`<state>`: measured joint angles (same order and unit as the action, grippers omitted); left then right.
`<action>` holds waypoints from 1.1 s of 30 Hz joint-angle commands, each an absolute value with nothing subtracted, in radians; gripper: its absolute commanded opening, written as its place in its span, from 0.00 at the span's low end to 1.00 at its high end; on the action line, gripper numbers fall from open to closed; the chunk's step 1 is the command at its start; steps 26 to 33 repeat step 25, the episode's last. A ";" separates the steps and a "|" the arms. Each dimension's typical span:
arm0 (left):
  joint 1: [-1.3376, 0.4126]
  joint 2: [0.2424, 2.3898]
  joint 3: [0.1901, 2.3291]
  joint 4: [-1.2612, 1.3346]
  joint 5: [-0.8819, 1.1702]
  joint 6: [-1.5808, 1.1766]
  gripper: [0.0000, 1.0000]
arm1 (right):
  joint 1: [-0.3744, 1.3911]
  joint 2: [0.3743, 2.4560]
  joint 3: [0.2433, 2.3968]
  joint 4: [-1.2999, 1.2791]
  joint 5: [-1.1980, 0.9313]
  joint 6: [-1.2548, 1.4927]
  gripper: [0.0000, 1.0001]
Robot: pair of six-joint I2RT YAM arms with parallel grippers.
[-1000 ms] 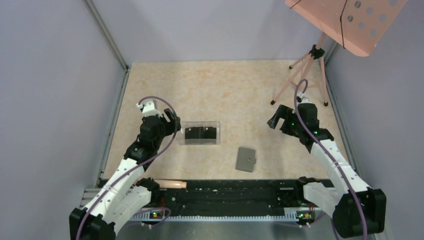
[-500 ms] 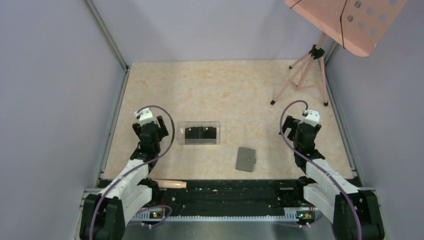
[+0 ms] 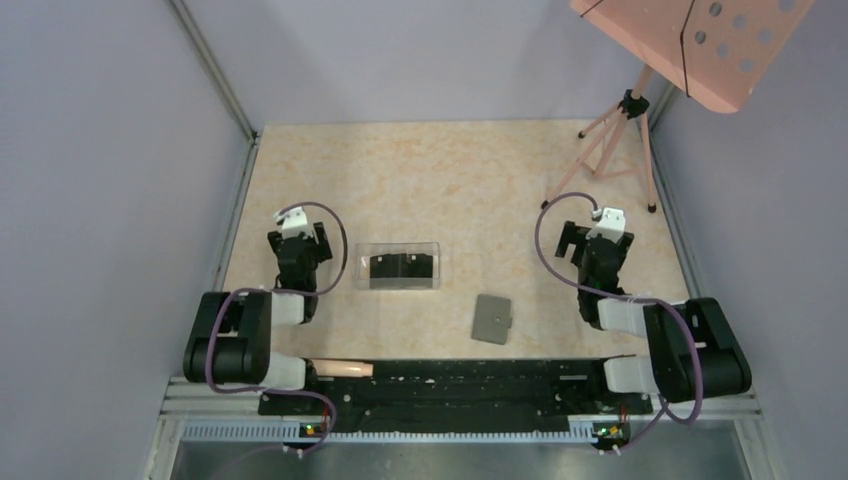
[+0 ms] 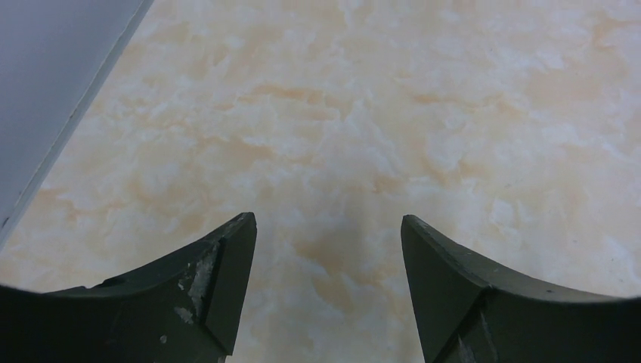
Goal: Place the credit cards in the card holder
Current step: Reset both arms
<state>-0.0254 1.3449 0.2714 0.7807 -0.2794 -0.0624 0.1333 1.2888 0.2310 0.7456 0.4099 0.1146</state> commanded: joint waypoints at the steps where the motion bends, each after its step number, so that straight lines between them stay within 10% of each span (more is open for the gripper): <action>1: 0.017 1.485 0.288 1.125 -0.175 -0.031 0.76 | 0.121 1.381 0.236 1.055 0.336 0.006 0.99; 6: 0.022 1.459 0.310 1.032 -0.196 -0.049 0.80 | 0.090 1.453 0.175 1.228 0.315 0.021 0.99; 8: 0.022 1.459 0.308 1.037 -0.197 -0.049 0.99 | 0.089 1.463 0.170 1.260 0.316 0.015 0.99; 33: 0.021 1.461 0.313 1.026 -0.194 -0.046 0.99 | 0.088 1.460 0.171 1.254 0.316 0.018 0.99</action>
